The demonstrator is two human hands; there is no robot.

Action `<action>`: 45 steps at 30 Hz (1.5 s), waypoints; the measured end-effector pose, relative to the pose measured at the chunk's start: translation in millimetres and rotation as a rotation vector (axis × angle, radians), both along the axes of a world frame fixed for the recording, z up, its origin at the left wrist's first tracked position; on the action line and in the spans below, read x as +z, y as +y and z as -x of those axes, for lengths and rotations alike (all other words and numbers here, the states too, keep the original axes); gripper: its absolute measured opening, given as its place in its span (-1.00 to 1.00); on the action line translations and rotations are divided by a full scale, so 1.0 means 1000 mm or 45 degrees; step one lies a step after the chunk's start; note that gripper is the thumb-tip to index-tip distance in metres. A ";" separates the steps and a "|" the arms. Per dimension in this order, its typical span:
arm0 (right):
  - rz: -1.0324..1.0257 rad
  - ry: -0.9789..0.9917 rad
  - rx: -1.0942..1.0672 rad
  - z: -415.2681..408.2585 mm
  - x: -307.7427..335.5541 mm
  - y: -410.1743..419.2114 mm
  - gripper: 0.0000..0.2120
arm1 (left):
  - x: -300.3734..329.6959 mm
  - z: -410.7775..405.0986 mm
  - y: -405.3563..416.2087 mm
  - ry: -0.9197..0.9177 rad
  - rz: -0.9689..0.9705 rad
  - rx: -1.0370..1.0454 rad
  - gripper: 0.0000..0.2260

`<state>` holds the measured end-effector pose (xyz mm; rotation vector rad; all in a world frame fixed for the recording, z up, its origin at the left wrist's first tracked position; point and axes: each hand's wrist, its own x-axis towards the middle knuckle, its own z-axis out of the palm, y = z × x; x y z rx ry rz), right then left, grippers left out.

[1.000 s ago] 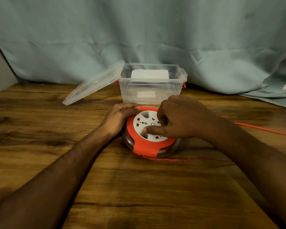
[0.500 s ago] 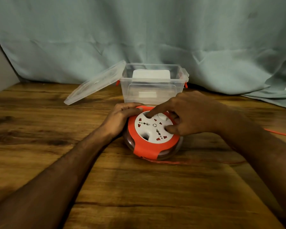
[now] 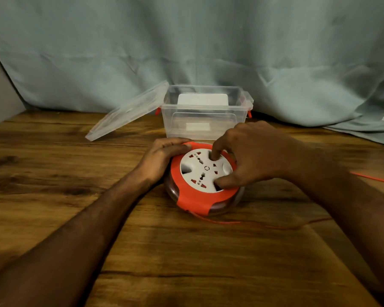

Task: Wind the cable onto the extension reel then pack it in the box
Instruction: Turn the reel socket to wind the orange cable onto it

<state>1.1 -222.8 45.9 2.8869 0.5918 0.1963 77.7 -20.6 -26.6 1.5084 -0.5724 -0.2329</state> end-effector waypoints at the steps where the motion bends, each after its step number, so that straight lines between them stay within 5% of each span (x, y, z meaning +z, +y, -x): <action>1: -0.002 0.001 -0.009 -0.001 -0.002 0.001 -0.35 | -0.001 0.000 0.000 0.002 -0.004 0.004 -0.78; 24: -0.261 -0.014 -0.104 0.006 -0.014 0.022 -0.46 | -0.001 0.000 0.000 0.003 0.047 -0.037 -0.76; 28: -0.296 0.045 -0.022 0.007 0.002 0.012 -0.75 | -0.005 -0.004 0.000 0.047 0.086 -0.020 -0.77; 32: -0.249 0.108 0.009 0.006 0.007 0.005 -0.37 | -0.005 -0.003 -0.002 0.039 0.100 -0.035 -0.76; 45: -0.109 0.049 -0.090 0.003 0.002 0.000 -0.38 | -0.005 -0.004 0.001 -0.013 -0.017 0.027 -0.78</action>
